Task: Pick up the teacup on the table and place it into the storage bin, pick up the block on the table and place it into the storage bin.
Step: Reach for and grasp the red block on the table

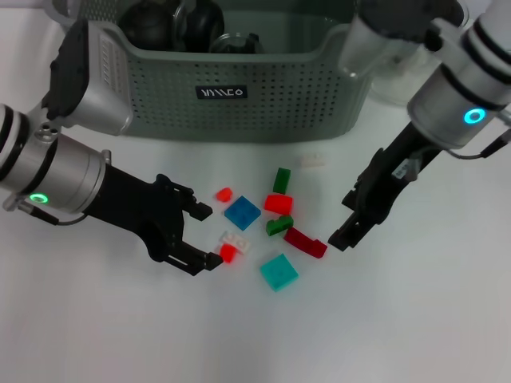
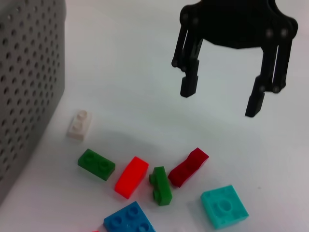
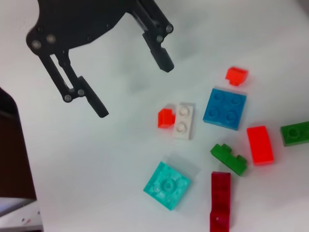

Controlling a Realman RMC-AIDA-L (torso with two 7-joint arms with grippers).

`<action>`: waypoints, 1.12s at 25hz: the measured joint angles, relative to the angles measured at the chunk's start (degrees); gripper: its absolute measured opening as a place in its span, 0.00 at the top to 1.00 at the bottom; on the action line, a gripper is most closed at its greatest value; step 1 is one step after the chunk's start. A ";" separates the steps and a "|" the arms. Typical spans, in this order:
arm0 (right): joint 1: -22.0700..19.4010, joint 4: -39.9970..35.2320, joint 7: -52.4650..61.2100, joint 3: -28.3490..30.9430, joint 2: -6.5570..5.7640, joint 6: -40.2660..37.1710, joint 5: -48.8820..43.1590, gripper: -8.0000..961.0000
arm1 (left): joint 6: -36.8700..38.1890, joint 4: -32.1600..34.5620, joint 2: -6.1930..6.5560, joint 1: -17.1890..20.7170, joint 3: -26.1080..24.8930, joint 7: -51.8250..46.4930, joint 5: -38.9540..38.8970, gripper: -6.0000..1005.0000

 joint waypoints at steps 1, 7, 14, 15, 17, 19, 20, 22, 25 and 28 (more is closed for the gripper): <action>0.10 0.14 0.59 -1.40 0.10 0.63 0.43 0.16 | 0.02 -0.05 0.00 -0.01 0.01 0.20 0.00 0.20; -0.23 1.78 1.42 -6.31 0.13 4.52 4.45 0.16 | 1.20 -0.20 0.11 0.02 -0.86 3.09 -0.89 0.20; -1.05 2.82 1.15 -8.10 0.07 6.54 6.75 0.16 | 3.74 -1.65 0.17 0.36 -5.56 9.90 -3.52 0.20; -1.11 2.86 1.19 -8.20 0.08 6.80 6.79 0.16 | 4.27 -2.31 0.23 0.36 -6.71 11.50 -4.39 0.20; -1.21 2.93 1.48 -8.77 0.16 7.65 6.80 0.16 | 5.23 -3.92 0.30 0.36 -9.73 15.62 -5.91 0.20; -1.23 3.00 2.10 -9.70 0.21 8.56 6.81 0.16 | 5.63 -5.70 0.33 0.22 -12.68 18.63 -6.59 0.20; -1.22 3.03 2.57 -10.33 0.22 8.95 6.83 0.16 | 5.66 -6.58 0.43 0.12 -13.76 19.54 -6.70 0.20; -1.07 3.04 3.53 -11.88 0.28 9.89 6.91 0.16 | 5.69 -7.63 0.62 -0.01 -14.47 20.13 -6.74 0.20; -0.87 3.09 4.69 -14.94 0.37 11.89 7.50 0.16 | 5.49 -8.35 0.71 -0.03 -14.57 20.20 -6.75 0.20; -0.79 3.13 5.96 -18.50 0.39 13.83 8.44 0.16 | 5.23 -8.78 0.60 -0.02 -14.58 20.25 -6.77 0.20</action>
